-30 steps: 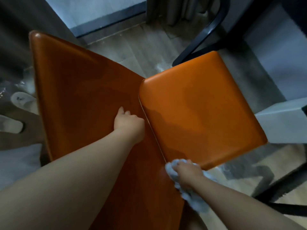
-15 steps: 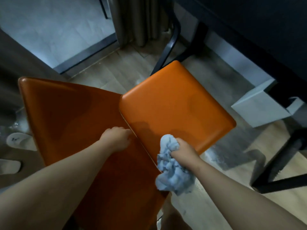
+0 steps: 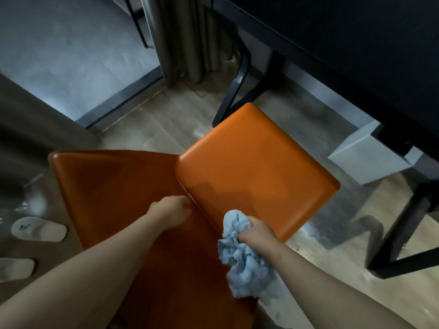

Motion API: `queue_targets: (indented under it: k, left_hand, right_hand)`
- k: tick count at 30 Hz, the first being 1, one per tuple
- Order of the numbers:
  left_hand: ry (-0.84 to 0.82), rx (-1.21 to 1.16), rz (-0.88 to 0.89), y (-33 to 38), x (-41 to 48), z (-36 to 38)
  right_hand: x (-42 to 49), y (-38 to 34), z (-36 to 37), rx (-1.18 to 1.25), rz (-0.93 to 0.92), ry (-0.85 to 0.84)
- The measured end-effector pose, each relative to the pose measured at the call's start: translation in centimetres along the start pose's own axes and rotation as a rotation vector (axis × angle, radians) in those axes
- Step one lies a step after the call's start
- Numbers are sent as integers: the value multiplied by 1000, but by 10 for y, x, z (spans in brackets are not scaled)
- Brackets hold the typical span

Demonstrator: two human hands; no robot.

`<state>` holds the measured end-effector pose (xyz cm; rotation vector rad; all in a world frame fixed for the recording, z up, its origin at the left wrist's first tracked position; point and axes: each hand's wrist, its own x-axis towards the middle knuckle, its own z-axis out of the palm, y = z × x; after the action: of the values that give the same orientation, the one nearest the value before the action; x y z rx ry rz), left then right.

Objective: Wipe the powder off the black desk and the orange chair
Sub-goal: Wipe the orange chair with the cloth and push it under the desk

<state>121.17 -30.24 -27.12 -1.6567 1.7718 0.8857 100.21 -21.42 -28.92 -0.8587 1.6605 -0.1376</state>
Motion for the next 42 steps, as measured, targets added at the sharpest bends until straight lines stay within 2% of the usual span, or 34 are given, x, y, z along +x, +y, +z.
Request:
queue_targets:
  k: [4, 8, 10, 13, 14, 15, 17, 18, 21, 25, 29, 31, 32, 34, 36, 40, 42]
  left_hand:
    - [-11, -50, 100, -25, 13, -28]
    - [-31, -12, 235, -41, 15, -55]
    - [-44, 16, 304, -45, 12, -67]
    - [-5, 113, 424, -52, 9, -86]
    - [12, 152, 451, -54, 8, -91]
    - [28, 192, 472, -56, 9, -96]
    - [27, 283, 492, -61, 13, -104]
    - [15, 337, 493, -63, 17, -107]
    - [41, 516, 489, -68, 30, -117]
    - [82, 628, 448, -77, 49, -137]
    - [22, 402, 273, -91, 66, -149]
    - [-47, 272, 164, -95, 72, -149]
    - [-84, 195, 103, -97, 74, -148]
    - [-145, 42, 26, -99, 78, -146]
    - [-193, -37, 40, -100, 84, -145]
    - [-281, -112, 59, -106, 99, -143]
    - [-300, -174, 33, -109, 112, -139]
  right_hand:
    - [12, -41, 30, 12, 24, 12]
    - [16, -80, 77, -29, 12, -116]
    - [16, -89, 92, -61, 55, -110]
    - [15, -92, 101, 44, 200, -102]
    - [14, -91, 102, 7, 254, -124]
    - [15, -87, 104, -133, 278, -145]
    - [19, -82, 110, -411, 274, -151]
    - [19, -81, 112, -447, 264, -152]
    - [18, -82, 113, -314, 272, -130]
    - [11, -80, 114, -110, 182, 115]
    - [22, -110, 107, 147, 105, 251]
    - [35, -135, 105, 290, 43, 192]
    - [39, -145, 109, 290, 9, 96]
    - [44, -152, 121, 29, -69, -127]
    - [47, -143, 129, -208, -52, -223]
    - [52, -134, 132, -174, -41, -217]
    - [56, -143, 135, -151, -57, -117]
